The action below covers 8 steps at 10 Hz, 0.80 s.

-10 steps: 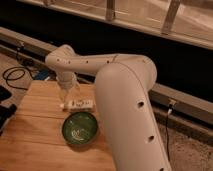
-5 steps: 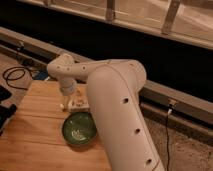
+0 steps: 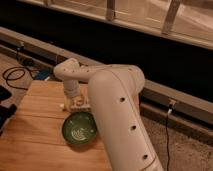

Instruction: Place the bottle in the ceramic bowl

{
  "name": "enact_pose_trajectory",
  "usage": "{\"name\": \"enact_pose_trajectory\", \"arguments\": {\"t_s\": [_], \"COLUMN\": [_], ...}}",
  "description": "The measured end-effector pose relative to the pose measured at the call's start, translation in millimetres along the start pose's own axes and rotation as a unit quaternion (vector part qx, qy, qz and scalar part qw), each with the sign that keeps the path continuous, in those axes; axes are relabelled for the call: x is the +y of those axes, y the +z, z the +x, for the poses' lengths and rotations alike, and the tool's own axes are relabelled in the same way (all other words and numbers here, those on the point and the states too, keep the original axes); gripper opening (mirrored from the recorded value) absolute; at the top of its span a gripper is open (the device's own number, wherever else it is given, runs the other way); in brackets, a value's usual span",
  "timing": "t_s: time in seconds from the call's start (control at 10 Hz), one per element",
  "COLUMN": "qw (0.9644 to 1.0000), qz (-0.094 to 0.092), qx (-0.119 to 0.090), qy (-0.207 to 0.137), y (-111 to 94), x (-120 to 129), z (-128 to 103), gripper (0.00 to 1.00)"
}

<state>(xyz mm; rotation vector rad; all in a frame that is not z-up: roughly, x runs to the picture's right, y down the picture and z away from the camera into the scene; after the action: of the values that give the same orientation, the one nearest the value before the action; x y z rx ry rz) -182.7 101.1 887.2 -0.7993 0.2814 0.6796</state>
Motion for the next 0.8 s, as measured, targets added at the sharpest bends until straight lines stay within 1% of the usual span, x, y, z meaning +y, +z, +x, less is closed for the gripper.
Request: {"name": "enact_pose_trajectory", "arguments": {"t_s": [0.1,0.2,0.3,0.4,0.5,0.6,0.7,0.8], "qw": [0.9999,0.9995,0.9992,0.9989,0.9988,0.9988,0.9990,0.9994], "qz": [-0.005,-0.007,-0.007,-0.007,-0.006,-0.004,-0.005,-0.007], "qx": [0.013,0.031,0.039,0.044,0.045,0.043,0.037,0.024], "qy": [-0.003,-0.009,-0.012,-0.015,-0.018,-0.023,-0.025,-0.024], "y": [13.4,25.8,29.9,30.9,28.4,23.4,19.4,10.3], "x": [-0.9,0.0,-0.8,-1.3,-1.2,1.4,2.7,2.2], "z": [-0.9,-5.8,-7.1,-5.9,-5.5,-7.5,-8.2,-9.3], "gripper": [0.65,0.65,0.64,0.58,0.48,0.36,0.27,0.18]}}
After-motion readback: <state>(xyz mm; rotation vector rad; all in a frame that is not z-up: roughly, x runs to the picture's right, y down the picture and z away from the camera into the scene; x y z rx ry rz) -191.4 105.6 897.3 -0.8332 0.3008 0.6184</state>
